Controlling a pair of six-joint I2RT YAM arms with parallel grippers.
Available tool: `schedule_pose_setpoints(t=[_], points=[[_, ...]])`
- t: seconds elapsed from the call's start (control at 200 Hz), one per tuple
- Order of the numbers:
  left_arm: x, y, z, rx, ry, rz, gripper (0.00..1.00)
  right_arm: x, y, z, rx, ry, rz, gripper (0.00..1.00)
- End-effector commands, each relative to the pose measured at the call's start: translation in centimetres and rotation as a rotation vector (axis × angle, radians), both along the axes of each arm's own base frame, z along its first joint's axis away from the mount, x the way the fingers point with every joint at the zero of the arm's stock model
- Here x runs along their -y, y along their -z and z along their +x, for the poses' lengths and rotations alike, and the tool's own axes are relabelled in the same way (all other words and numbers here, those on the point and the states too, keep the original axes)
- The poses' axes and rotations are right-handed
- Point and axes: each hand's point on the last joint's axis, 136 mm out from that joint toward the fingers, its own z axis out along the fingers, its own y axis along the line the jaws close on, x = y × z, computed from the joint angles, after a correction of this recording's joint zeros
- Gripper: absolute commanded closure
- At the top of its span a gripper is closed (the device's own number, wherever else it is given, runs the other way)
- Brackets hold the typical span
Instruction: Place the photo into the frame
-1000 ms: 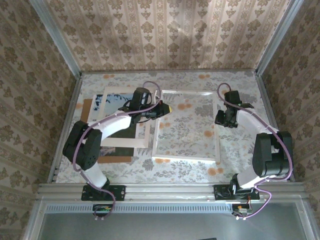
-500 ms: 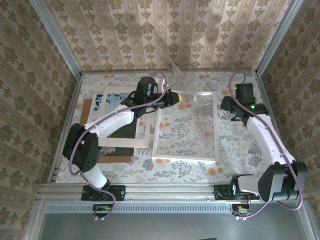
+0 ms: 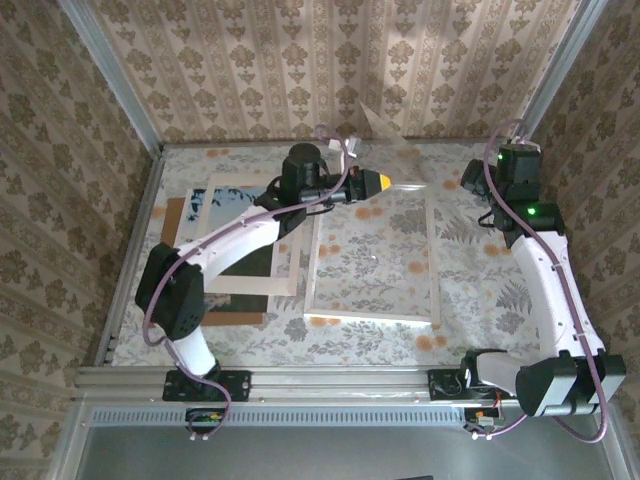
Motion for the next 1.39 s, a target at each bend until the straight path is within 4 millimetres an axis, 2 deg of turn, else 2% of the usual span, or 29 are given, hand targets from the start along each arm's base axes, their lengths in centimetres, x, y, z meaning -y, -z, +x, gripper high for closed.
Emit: schedule_pose_setpoints(t=[0.0, 0.115, 0.25, 0.37, 0.48, 0.595, 0.745, 0.94, 0.96, 1.035, 1.39], points=[[0.3, 6.5, -0.4, -0.048, 0.072, 0.052, 1.0, 0.1, -0.1, 0.1, -0.006, -0.005, -0.006, 0.15], [-1.1, 12.8, 1.6, -0.205, -0.017, 0.121, 1.0, -0.3, 1.3, 0.5, -0.042, -0.022, 0.013, 0.15], [-3.1, 18.5, 3.0, -0.333, -0.115, 0.227, 1.0, -1.6, 3.2, 1.2, -0.093, -0.077, 0.057, 0.15], [-4.4, 21.9, 3.5, -0.416, -0.15, 0.291, 1.0, -3.2, 6.6, 1.5, -0.181, -0.13, 0.076, 0.15], [-5.5, 23.8, 3.7, -0.454, -0.175, 0.334, 1.0, -4.1, 10.4, 1.3, -0.264, -0.157, 0.094, 0.14], [-5.9, 24.4, 3.5, -0.46, -0.182, 0.361, 1.0, -4.6, 12.7, 0.9, -0.302, -0.168, 0.113, 0.14], [-6.3, 25.2, 3.4, -0.472, -0.185, 0.379, 1.0, -5.2, 13.9, 1.0, -0.338, -0.189, 0.115, 0.14], [-7.0, 26.2, 3.6, -0.492, -0.22, 0.404, 1.0, -5.4, 13.8, 1.1, -0.336, -0.199, 0.109, 0.14], [-7.2, 26.3, 3.6, -0.493, -0.224, 0.408, 1.0, -5.5, 14.6, 1.2, -0.36, -0.197, 0.113, 0.14], [-7.5, 26.9, 3.6, -0.506, -0.231, 0.421, 1.0, -5.7, 14.5, 1.8, -0.34, -0.203, 0.111, 0.14], [-8.2, 28.3, 3.4, -0.55, -0.238, 0.433, 1.0, -5.8, 14.8, 1.8, -0.352, -0.203, 0.106, 0.14]])
